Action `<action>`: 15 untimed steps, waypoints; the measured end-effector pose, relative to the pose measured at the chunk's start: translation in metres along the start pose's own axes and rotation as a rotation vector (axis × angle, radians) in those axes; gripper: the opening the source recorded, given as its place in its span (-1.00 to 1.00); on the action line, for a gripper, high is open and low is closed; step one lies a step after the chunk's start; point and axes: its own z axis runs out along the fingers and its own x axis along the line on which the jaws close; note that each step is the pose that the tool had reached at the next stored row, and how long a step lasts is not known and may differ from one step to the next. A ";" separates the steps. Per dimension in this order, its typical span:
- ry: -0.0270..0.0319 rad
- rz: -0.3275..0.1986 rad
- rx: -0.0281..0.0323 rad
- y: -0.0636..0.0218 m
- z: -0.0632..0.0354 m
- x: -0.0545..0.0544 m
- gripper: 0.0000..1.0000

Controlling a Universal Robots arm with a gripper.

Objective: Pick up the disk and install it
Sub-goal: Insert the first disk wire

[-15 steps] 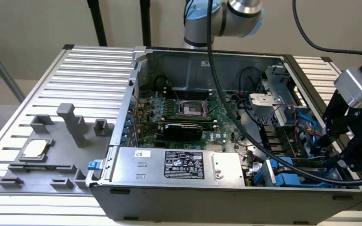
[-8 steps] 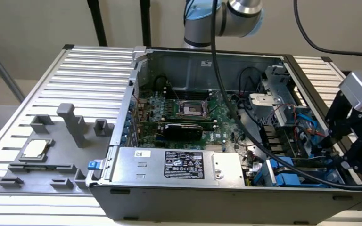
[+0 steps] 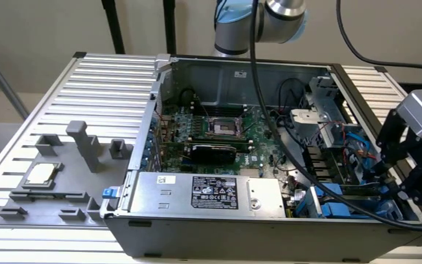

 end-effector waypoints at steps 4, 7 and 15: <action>-0.0004 -0.031 -0.0026 -0.0011 0.0007 0.000 -0.27; -0.0026 -0.046 -0.0035 -0.0019 0.0008 0.000 -0.41; -0.0051 -0.067 -0.0053 -0.0024 0.0008 0.001 -0.60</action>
